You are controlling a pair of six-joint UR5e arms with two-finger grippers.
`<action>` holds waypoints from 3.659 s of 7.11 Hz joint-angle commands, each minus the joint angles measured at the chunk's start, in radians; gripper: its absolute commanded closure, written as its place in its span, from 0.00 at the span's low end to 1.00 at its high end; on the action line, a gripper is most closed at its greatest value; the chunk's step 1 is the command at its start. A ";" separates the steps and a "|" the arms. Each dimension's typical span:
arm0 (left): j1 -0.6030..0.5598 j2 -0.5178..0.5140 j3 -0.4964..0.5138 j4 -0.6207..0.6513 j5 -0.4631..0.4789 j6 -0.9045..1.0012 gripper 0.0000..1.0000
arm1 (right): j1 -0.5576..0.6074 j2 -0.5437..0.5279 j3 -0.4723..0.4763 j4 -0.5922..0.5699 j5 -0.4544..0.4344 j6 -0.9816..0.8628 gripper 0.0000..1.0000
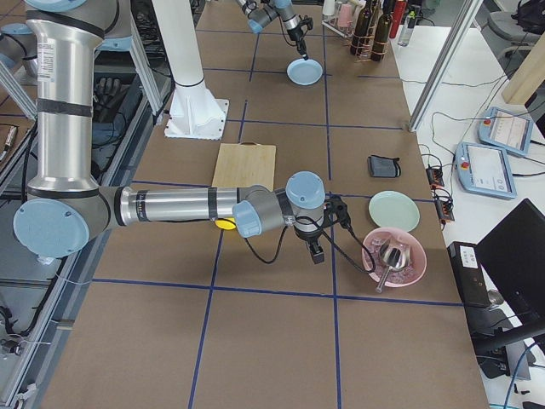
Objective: Pick orange to plate
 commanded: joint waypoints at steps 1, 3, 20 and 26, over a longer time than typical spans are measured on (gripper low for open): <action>0.001 -0.164 -0.008 0.123 -0.018 -0.082 1.00 | 0.000 0.000 0.000 0.000 0.000 0.001 0.00; 0.060 -0.404 0.049 0.332 -0.008 -0.220 1.00 | 0.000 -0.002 -0.002 0.000 0.000 0.001 0.00; -0.675 -0.151 0.034 0.816 -0.494 1.371 0.00 | 0.000 -0.002 -0.012 0.003 0.002 -0.002 0.00; -0.832 0.067 0.087 0.956 -0.627 1.404 0.00 | 0.000 -0.003 -0.008 0.003 0.003 0.003 0.00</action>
